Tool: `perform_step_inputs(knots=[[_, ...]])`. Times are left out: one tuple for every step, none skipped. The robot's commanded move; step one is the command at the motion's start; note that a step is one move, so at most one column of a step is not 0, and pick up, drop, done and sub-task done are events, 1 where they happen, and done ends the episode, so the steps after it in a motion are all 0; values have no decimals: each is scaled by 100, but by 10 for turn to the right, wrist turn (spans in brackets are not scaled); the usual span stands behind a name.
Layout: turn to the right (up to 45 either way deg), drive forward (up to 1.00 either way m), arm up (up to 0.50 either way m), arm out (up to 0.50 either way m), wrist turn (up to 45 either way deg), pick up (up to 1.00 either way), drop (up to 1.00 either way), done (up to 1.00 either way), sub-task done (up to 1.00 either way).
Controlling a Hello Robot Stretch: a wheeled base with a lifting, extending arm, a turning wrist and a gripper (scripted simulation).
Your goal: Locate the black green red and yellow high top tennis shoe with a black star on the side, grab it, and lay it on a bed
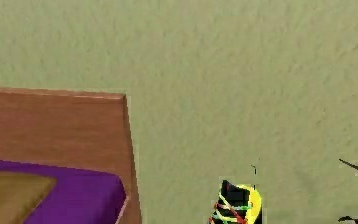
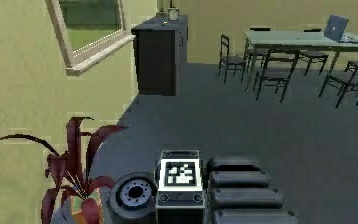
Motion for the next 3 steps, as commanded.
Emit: perform_step_inputs(knots=[[0, 30, 0, 0, 0, 0, 0, 0, 0], [-30, 0, 0, 0, 0, 0, 0, 0, 0], [-30, 0, 0, 0, 0, 0, 0, 0, 0]])
